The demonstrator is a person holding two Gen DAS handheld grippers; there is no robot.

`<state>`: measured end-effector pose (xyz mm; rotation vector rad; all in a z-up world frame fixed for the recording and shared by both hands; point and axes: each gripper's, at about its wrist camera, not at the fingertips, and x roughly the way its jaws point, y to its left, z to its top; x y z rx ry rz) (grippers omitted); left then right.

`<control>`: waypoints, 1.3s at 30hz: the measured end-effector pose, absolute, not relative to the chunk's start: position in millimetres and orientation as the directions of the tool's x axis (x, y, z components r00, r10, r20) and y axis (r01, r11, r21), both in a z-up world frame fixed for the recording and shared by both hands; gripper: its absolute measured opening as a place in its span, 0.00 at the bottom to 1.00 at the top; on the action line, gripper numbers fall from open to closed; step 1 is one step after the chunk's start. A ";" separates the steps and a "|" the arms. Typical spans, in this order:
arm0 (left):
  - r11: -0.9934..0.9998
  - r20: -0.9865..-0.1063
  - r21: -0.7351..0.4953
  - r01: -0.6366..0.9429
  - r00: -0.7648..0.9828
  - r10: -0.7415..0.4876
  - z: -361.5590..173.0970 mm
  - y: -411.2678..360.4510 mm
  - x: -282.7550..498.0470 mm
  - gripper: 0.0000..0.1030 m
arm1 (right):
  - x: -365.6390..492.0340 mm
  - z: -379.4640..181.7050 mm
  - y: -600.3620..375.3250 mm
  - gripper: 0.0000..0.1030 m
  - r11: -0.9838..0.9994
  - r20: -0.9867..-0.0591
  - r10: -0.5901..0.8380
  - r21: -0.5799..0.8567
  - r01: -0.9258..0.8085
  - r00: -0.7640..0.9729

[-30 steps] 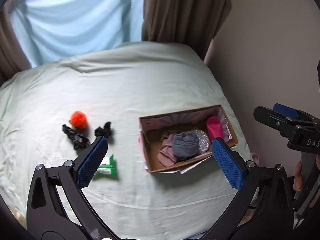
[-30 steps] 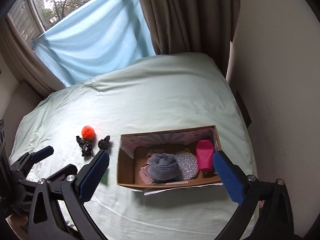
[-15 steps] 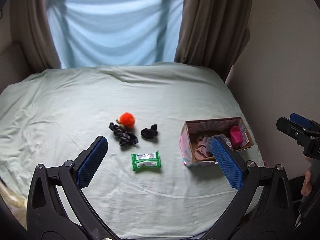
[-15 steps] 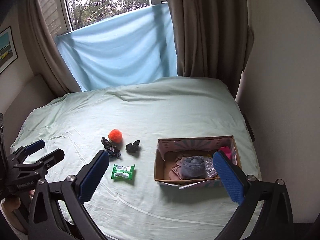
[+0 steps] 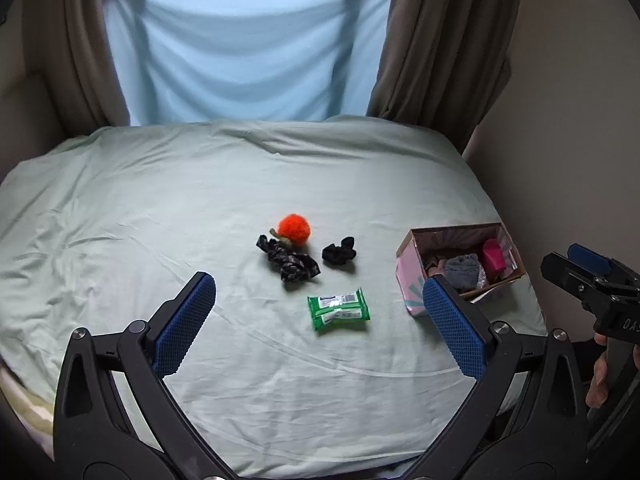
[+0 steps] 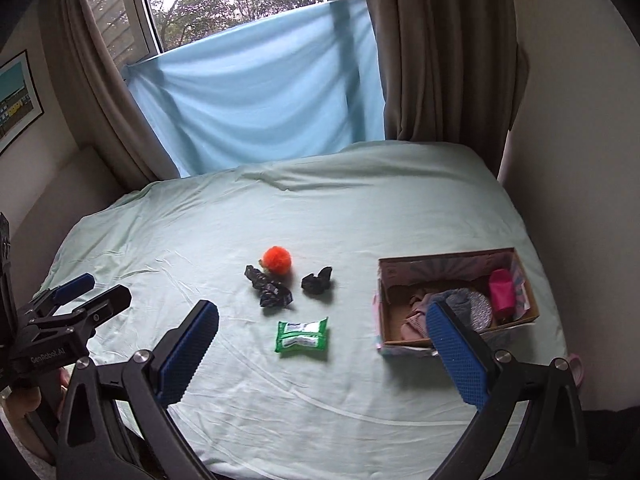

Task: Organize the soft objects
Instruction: 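Grasp the black ribbon with the left tool while the right tool grasps the black scrunchie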

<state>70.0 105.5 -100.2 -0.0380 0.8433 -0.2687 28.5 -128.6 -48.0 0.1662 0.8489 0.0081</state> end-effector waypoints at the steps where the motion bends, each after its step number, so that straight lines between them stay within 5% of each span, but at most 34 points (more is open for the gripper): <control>1: 0.965 -0.737 -0.143 0.219 0.627 -0.252 -103.8 110.8 75.0 1.00 | 32.1 -52.1 -123.4 1.00 0.986 -0.749 0.076 0.154 0.062 0.658; 11: 0.969 -0.785 -0.221 0.111 0.569 -0.244 -159.3 142.2 143.0 1.00 | 94.2 -106.2 -89.0 1.00 0.988 -0.764 0.096 0.151 0.033 0.638; 29: 0.946 -0.887 -0.314 -0.083 0.382 -0.261 -372.5 101.6 304.1 0.92 | 234.4 -301.0 -100.4 1.00 0.996 -0.840 0.069 0.093 0.017 0.538; 39: 0.960 -0.929 -0.270 -0.077 0.284 -0.239 -456.9 74.3 344.3 0.83 | 274.1 -372.2 -100.0 0.94 0.997 -0.880 0.069 0.051 -0.052 0.470</control>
